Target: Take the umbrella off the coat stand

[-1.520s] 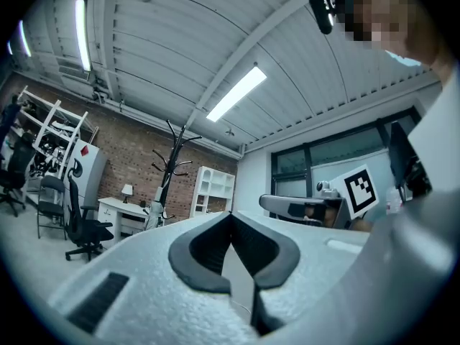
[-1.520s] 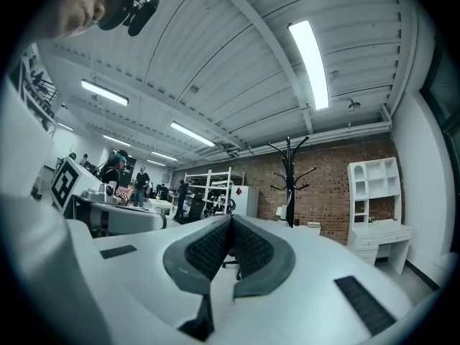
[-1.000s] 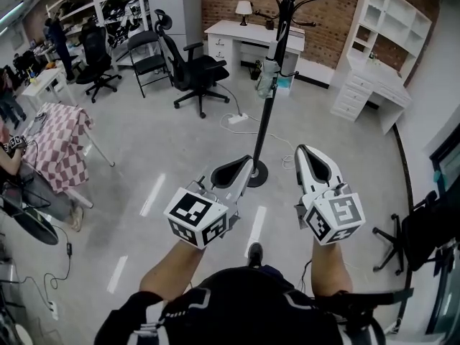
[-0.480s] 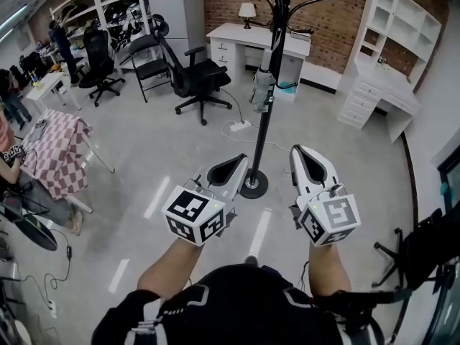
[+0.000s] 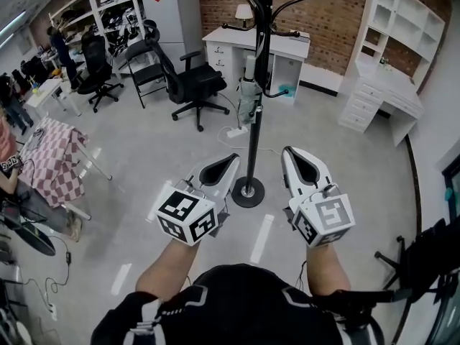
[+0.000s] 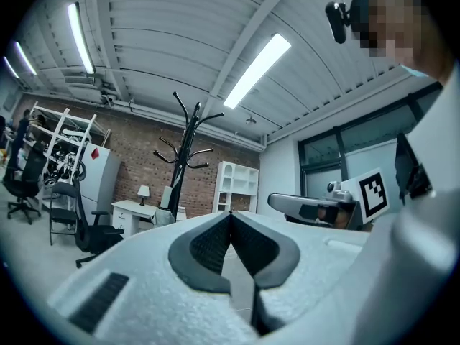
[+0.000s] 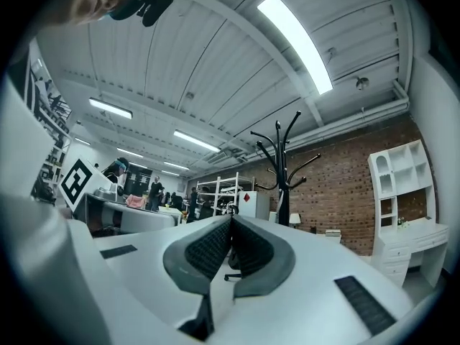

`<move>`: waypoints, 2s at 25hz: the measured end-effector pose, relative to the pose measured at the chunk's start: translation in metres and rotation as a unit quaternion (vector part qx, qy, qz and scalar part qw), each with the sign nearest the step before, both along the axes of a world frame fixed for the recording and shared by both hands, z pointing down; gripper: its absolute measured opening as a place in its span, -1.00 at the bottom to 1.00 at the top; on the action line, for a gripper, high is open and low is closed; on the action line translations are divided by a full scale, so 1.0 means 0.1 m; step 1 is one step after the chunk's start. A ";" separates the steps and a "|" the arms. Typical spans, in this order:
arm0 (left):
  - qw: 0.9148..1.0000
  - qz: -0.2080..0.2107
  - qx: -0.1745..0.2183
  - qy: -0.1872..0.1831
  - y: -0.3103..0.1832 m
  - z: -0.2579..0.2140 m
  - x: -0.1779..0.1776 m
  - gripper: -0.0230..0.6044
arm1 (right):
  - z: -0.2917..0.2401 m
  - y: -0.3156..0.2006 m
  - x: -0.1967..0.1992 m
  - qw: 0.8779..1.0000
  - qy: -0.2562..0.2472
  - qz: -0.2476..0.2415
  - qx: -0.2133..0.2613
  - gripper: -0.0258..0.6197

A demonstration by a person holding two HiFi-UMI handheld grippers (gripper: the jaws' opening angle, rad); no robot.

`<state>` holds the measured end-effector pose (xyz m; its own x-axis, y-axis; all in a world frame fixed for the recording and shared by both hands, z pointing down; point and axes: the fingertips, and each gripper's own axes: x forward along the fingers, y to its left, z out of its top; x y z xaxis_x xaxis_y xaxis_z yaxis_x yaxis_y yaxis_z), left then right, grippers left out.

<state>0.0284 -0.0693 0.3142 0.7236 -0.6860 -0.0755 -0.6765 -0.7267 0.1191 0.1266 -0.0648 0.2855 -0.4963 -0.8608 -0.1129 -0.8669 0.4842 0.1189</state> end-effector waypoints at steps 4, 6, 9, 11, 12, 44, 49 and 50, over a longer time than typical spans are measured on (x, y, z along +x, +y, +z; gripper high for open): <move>1.000 -0.002 0.003 -0.009 -0.17 0.01 0.15 -0.90 | 0.01 -0.22 0.17 1.000 -0.003 0.001 0.000 -0.90; 1.000 0.000 0.002 -0.012 -0.25 0.02 0.17 -0.90 | 0.00 -0.32 0.18 1.000 -0.004 0.002 0.002 -0.90; 1.000 -0.002 0.002 -0.010 -0.41 0.01 0.13 -0.90 | -0.01 -0.47 0.13 1.000 0.006 0.002 0.007 -0.90; 1.000 0.001 0.003 -0.006 -0.55 0.01 0.11 -0.90 | 0.00 -0.58 0.10 1.000 0.006 0.004 0.004 -0.90; 1.000 0.003 0.004 -0.004 -0.62 0.00 0.08 -0.90 | 0.01 -0.65 0.07 1.000 0.005 0.005 0.003 -0.90; 0.993 0.111 0.041 0.023 -2.57 -0.41 -0.31 -0.90 | -0.11 -2.35 -0.46 0.991 -0.022 0.132 -0.005 -0.90; 0.992 0.117 0.046 0.024 -2.77 -0.47 -0.24 -0.90 | -0.16 -2.53 -0.43 0.990 -0.020 0.141 -0.005 -0.90; 0.992 0.116 0.045 0.025 -2.82 -0.48 -0.22 -0.90 | -0.17 -2.57 -0.41 0.990 -0.021 0.142 -0.005 -0.90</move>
<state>0.0064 -0.3516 0.2661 0.8551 -0.4903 -0.1685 -0.4849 -0.8714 0.0751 0.0860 -0.3220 0.2686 -0.2293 -0.9661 -0.1188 -0.9722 0.2214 0.0763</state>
